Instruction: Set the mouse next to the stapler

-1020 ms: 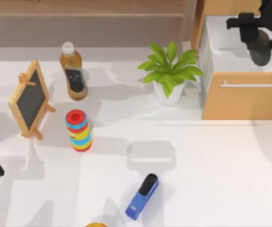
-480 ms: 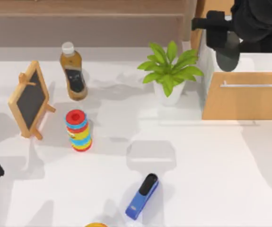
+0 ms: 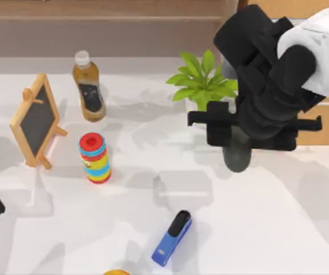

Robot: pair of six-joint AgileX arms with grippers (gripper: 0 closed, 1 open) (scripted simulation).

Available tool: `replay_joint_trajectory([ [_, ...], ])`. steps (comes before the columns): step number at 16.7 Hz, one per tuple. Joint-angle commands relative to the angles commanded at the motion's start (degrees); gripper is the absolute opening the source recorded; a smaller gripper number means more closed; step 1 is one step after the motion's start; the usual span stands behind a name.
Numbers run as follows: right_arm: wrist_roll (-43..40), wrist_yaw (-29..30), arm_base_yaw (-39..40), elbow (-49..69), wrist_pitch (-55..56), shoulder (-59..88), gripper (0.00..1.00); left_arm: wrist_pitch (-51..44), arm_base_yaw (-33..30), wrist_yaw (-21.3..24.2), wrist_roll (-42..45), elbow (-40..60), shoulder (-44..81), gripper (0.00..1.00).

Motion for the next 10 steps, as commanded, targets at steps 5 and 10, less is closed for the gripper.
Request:
replay_joint_trajectory([
  [5, 6.44, -0.35, 6.01, -11.23, 2.68, -0.69, 0.00, 0.00, 0.00, 0.00, 0.00, 0.00, 0.00, 1.00],
  [10, 9.74, -0.46, 8.71, -17.27, 4.01, -0.49, 0.00, 0.00, 0.00, 0.00, 0.00, 0.00, 0.00, 1.00],
])
